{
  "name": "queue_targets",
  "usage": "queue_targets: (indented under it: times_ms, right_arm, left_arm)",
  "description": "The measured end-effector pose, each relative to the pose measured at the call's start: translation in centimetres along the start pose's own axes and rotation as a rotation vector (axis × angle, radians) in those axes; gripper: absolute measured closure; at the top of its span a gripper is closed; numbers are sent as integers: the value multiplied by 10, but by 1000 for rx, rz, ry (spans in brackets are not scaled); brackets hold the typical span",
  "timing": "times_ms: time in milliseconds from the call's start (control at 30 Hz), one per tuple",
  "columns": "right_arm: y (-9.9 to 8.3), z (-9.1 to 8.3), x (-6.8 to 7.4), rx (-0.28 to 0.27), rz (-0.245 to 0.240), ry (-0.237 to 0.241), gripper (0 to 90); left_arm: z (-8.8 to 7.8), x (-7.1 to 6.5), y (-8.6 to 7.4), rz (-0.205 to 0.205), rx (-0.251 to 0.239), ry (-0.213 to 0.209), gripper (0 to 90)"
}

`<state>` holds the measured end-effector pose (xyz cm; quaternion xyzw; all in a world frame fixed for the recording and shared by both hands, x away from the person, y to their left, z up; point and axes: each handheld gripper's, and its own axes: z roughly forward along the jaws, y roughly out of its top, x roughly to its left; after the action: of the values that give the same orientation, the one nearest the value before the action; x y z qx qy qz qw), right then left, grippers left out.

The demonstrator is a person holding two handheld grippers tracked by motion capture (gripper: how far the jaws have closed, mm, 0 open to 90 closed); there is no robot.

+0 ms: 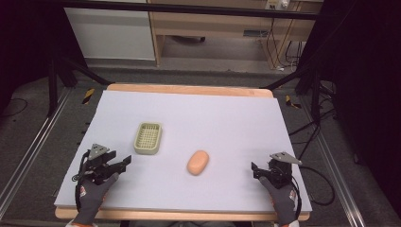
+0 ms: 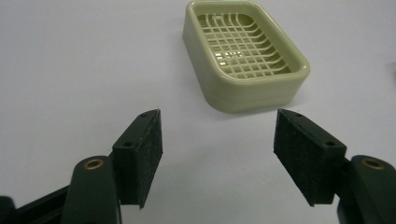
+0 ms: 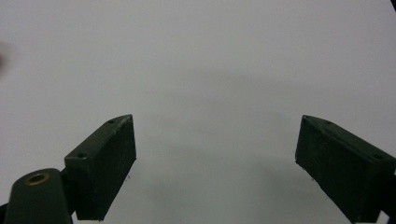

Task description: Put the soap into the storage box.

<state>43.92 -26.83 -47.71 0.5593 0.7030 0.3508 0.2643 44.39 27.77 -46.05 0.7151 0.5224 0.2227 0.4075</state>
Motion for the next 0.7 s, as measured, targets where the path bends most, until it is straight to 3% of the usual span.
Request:
queue_targets:
  times_ms: [233, 700]
  right_arm:
    - [-1, 1, 3, 9, -25, -13, 112]
    - [-1, 3, 6, 21, -27, -39, 90]
  left_arm:
    - [-3, -9, 2, 6, -7, -28, 349]
    - [-4, -27, 6, 35, -10, -87, 358]
